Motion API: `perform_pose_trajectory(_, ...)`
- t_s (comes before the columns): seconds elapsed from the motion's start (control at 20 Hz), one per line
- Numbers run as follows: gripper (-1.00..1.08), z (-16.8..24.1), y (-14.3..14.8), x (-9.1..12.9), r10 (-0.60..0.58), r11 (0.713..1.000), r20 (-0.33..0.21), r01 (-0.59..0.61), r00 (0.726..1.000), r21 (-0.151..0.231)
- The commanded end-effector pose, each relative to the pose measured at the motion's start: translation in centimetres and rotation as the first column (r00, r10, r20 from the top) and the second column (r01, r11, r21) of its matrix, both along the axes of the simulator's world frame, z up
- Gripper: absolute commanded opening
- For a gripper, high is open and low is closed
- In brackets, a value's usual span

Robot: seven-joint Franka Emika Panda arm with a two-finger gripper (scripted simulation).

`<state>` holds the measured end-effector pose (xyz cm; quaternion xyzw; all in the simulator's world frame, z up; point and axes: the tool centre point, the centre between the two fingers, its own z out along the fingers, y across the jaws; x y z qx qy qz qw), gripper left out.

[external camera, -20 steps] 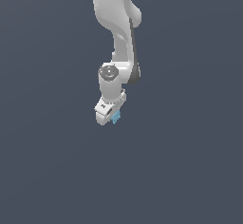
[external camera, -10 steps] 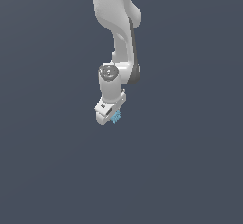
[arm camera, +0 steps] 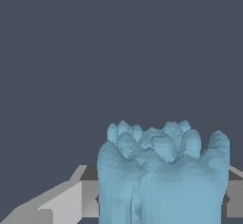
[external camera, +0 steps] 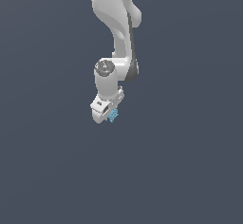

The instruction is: Pick up the object and move it to a goal position.

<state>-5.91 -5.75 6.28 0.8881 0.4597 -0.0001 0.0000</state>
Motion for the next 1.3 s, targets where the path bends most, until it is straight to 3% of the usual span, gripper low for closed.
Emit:
perform_pose_trajectory(0.0, -1.0, 1.4, -0.8, 0.1, 0.0, 1.0, 0.001, 0.0, 1.0, 0.0)
perform_pose_trajectory(1.25, -1.0, 25.0, -14.6, 2.1, 0.001, 1.0, 0.001, -0.001, 1.0, 0.002)
